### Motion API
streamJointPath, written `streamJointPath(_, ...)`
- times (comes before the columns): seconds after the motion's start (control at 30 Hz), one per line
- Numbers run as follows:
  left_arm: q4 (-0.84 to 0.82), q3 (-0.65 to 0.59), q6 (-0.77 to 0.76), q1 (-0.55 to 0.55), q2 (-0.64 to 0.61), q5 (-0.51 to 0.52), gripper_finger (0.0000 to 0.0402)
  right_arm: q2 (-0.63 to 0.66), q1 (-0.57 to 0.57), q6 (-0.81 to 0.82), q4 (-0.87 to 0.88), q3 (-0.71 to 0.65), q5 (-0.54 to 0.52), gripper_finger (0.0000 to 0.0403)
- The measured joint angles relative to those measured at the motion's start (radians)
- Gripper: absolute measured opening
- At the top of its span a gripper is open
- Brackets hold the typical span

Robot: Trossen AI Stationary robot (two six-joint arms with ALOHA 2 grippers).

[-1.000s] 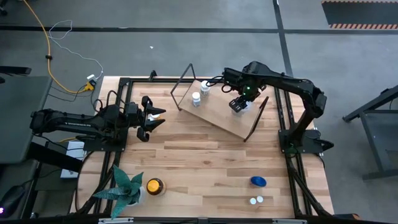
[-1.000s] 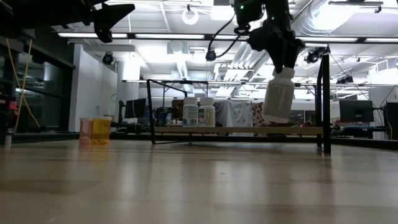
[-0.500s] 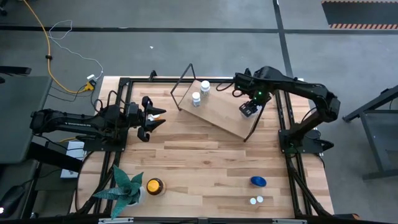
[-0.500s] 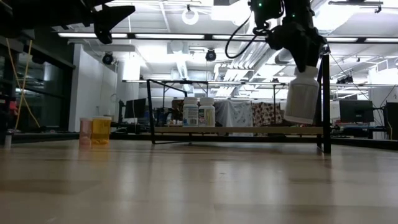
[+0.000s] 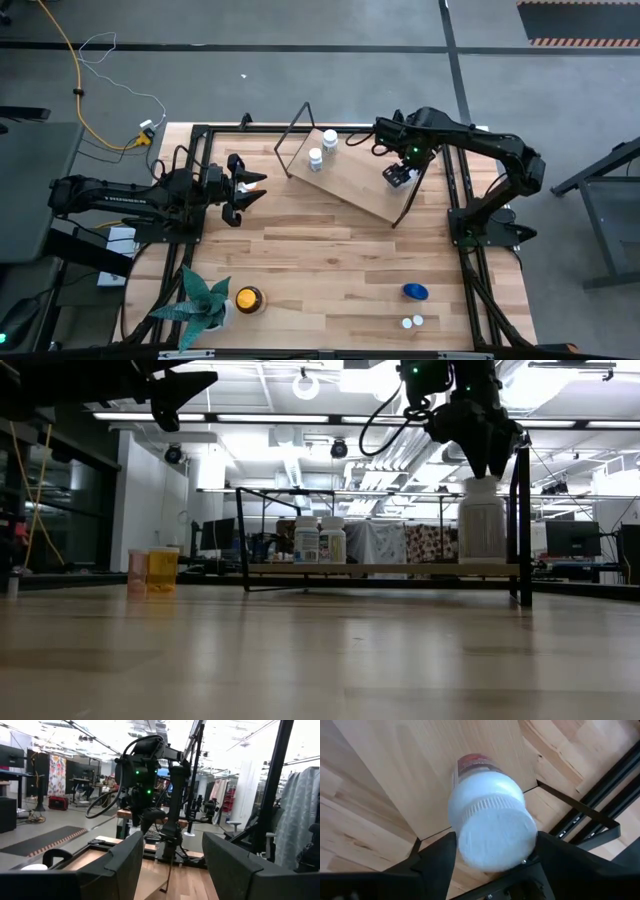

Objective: Pick and place medicine bottles onto shelf by color
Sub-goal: Put the white pill bottle on the shelf, then put the top orange pill bottle on the shelf

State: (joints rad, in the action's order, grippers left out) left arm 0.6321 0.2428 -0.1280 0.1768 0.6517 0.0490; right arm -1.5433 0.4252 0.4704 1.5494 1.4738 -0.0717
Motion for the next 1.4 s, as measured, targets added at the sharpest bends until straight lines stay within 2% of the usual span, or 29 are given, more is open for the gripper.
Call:
streamJointPath(0.27,0.000,0.000,0.000,0.000,0.000,0.000,0.0193,0.000,0.000,-0.010,-0.006,0.000,-0.001,0.0267)
streamJointPath(0.5,0.000,0.000,0.000,0.000,0.000,0.000,0.0193,0.009,-0.010,-0.116,-0.029,0.000,-0.001,0.0268)
streamJointPath(0.7,-0.004,0.000,0.000,0.000,0.000,0.000,0.0193,0.084,-0.079,-0.139,-0.129,0.000,0.002,0.0268)
streamJointPath(0.83,-0.008,0.000,0.000,0.000,0.000,0.000,0.0193,0.158,-0.167,-0.096,-0.240,0.000,0.002,0.0268)
streamJointPath(0.93,-0.008,0.000,0.000,0.000,0.000,0.000,0.0193,0.200,-0.272,-0.078,-0.377,0.000,-0.029,0.0268)
streamJointPath(1.07,-0.008,0.000,-0.001,0.000,0.000,0.000,0.0193,0.226,-0.427,-0.135,-0.624,-0.048,-0.139,0.0268)
streamJointPath(1.23,-0.008,0.000,-0.003,0.000,0.000,-0.001,0.0193,0.231,-0.547,-0.264,-1.020,-0.273,-0.210,0.0268)
streamJointPath(1.4,-0.022,0.000,-0.001,0.000,0.000,-0.019,0.0193,0.227,-0.556,-0.338,-1.566,-0.594,-0.213,0.0268)
